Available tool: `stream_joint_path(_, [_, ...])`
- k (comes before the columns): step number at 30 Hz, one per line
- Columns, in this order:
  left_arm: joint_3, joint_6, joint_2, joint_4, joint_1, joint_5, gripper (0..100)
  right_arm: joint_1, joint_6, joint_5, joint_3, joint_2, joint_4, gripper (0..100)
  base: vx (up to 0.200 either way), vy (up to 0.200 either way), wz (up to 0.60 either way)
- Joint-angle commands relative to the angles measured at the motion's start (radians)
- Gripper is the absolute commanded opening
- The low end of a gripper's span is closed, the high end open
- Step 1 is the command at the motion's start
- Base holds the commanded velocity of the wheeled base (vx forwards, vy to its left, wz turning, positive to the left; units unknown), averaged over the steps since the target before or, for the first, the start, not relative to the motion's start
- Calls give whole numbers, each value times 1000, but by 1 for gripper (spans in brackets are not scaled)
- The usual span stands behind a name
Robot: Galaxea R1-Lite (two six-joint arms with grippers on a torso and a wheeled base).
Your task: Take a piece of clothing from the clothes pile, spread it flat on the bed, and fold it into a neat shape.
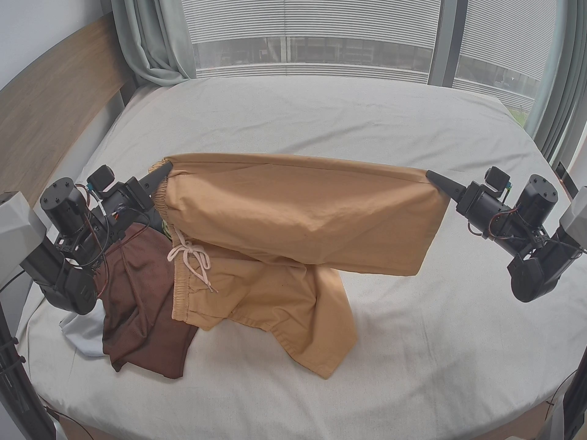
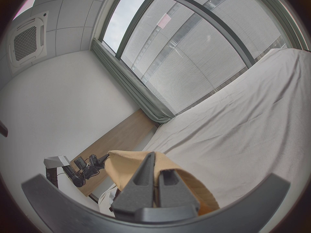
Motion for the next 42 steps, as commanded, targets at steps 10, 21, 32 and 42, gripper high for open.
stream_joint_path(10, [-105,-4,141,1,-23,32,0,-28,7,-1,-171,190,27,0,0,0,0])
stream_joint_path(21, [-240,-8,247,2,-26,67,0,-24,11,-30,-352,295,101,0,0,0,0])
stream_joint_path(32, [-367,-10,339,2,-23,102,0,-30,10,-33,-461,357,167,0,0,0,0])
stream_joint_path(42, [-450,-16,386,4,-25,118,0,-31,10,-36,-565,397,225,0,0,0,0])
